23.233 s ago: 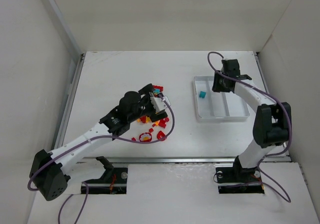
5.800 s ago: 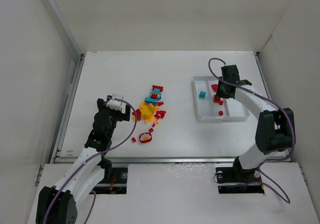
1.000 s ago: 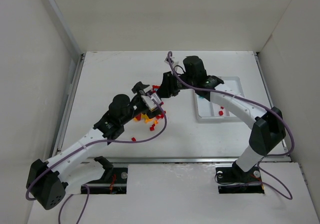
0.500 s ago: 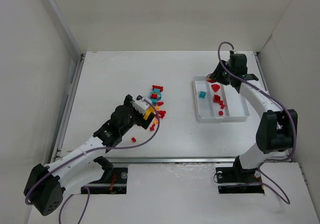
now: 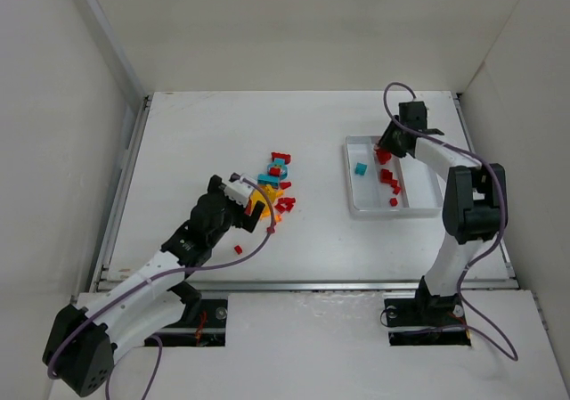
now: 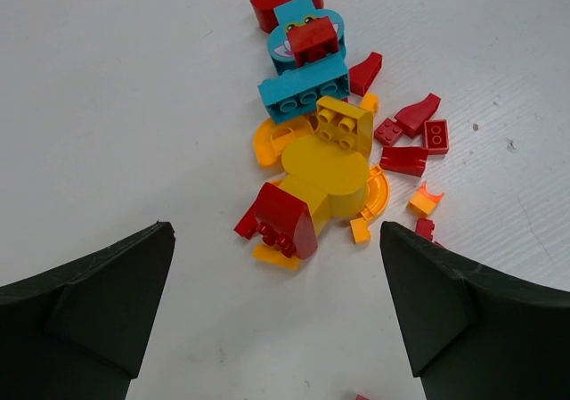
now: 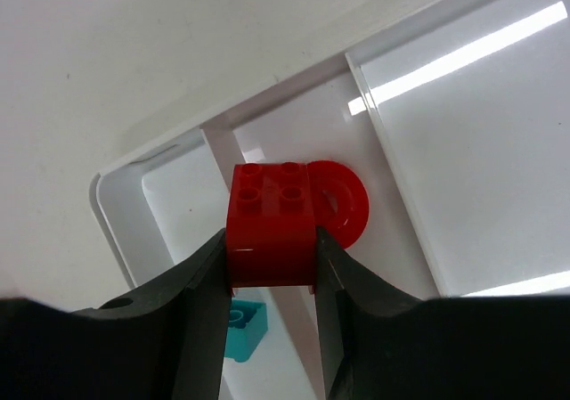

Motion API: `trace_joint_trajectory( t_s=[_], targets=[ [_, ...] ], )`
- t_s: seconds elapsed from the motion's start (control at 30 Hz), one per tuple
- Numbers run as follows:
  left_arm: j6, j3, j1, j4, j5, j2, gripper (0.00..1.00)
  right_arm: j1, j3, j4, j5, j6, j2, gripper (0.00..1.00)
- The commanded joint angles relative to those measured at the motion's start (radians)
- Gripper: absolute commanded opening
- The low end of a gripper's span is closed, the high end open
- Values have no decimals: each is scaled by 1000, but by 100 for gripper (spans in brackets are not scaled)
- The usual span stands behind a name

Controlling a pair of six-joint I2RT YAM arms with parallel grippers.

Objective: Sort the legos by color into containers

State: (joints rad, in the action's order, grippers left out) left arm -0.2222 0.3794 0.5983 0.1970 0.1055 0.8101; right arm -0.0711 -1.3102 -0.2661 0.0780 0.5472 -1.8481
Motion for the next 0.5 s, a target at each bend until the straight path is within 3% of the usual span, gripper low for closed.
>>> trace_joint_trajectory(
  t_s=[0.0,0.07,0.2,0.3,0.47],
  targets=[
    [23,-8,-9,55,-1,-22,100,8,-49,4,7,-1,-20,35],
    [23,-17,-20,55,-1,-22,100,8,-49,-5,-3,-21,-20,50],
    [23,-17,-38,64,-10,-31,100,8,-15,-18,-14,-39,13,65],
    [23,-27,-38,73,-10,-31,100,8,34,-27,-14,-58,62,70],
    [23,-27,-48,73,-20,-31,100,8,74,-36,-4,-88,127,71]
  ],
)
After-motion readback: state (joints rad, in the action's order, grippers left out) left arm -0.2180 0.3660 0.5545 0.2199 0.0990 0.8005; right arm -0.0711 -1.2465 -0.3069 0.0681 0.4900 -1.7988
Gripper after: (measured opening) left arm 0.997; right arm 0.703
